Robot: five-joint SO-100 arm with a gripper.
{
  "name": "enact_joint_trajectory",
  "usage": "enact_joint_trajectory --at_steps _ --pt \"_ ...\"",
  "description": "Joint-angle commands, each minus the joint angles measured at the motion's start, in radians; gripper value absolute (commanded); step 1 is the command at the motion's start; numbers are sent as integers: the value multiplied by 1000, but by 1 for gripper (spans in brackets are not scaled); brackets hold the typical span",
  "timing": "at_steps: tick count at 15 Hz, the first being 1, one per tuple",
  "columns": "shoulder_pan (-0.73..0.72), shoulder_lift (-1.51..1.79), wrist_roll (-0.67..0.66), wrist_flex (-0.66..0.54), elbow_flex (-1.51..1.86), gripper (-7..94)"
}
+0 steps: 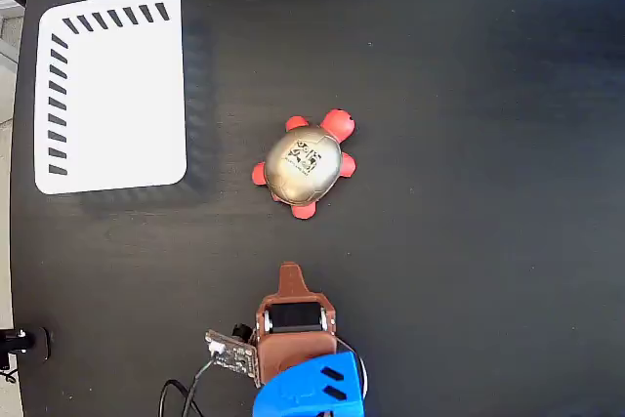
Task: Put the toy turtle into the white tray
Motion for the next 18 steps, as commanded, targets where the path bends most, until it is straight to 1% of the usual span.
enact_joint_trajectory --at_steps 1,10,11,12,13,15,17,18 --pt "-6 5 14 20 -11 0" --pt "-12 -2 8 17 -11 0" --pt "-8 -54 34 3 -15 0" --pt "-9 -126 72 -44 -26 0" --pt "-15 -213 55 -97 -63 0" --pt "-15 -410 -6 -133 -221 0" --pt "-11 -580 -91 -98 -399 0" --pt "0 -660 -155 -74 -477 0"
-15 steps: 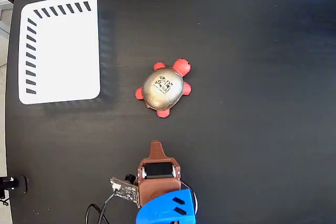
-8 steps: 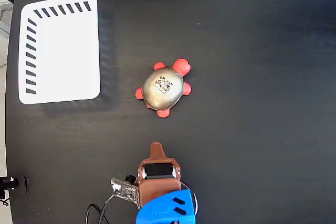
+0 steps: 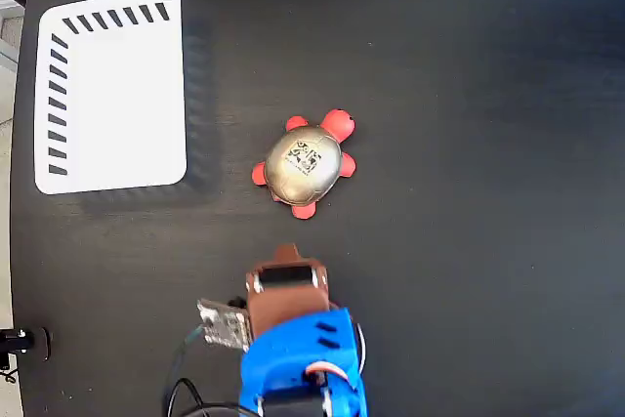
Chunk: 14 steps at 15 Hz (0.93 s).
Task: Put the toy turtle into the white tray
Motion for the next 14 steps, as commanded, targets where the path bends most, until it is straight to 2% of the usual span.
enact_joint_trajectory --at_steps 1,4,7,11,13,14 --pt "18 -149 -127 35 -256 0" --pt "84 -416 -353 64 -508 0" --pt "89 -650 -511 181 -758 0" --pt "74 -905 -588 308 -1035 2" --pt "71 -979 -655 364 -1097 8" --pt "75 -1002 -707 379 -1103 19"
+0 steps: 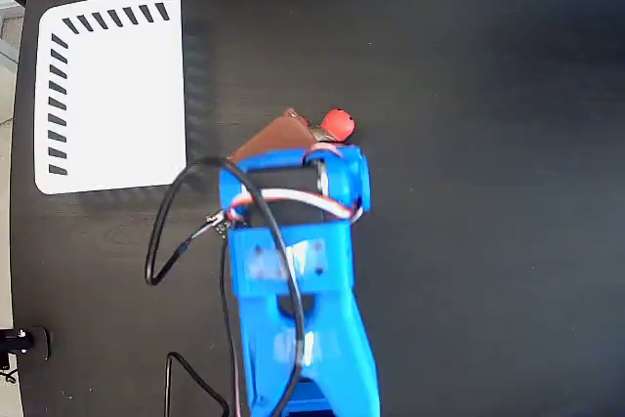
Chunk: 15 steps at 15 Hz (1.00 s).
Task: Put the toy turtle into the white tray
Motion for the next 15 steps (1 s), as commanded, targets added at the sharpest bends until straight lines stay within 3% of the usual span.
enact_joint_trajectory --at_steps 1,3,7,8,15 --pt "17 -3 -97 20 -67 26" --pt "35 -38 -167 14 -64 39" --pt "64 -92 -213 -17 -63 45" --pt "80 -107 -229 -12 -67 53" --pt "150 -192 -253 -81 21 65"
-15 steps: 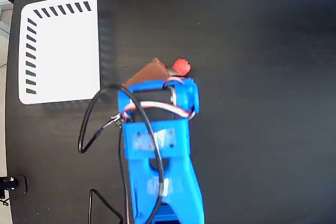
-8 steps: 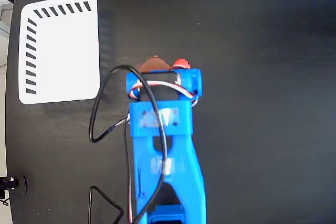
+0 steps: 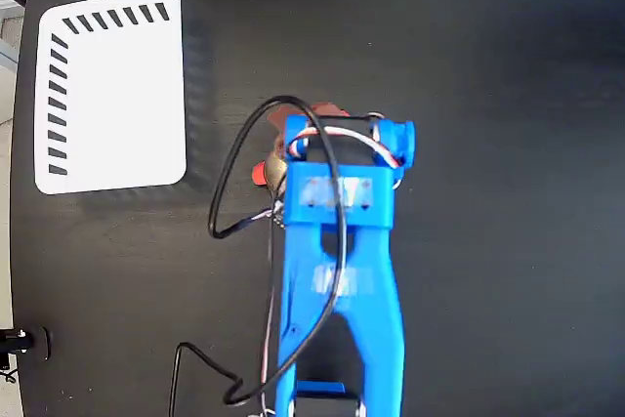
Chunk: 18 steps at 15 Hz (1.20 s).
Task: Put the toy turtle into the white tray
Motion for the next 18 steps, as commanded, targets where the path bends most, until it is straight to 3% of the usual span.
enact_joint_trajectory --at_steps 1,13,15,18 --pt "9 29 -12 -31 54 65" --pt "-60 -31 40 -230 184 63" --pt "-71 -31 55 -230 184 46" --pt "-77 -12 77 -218 172 11"
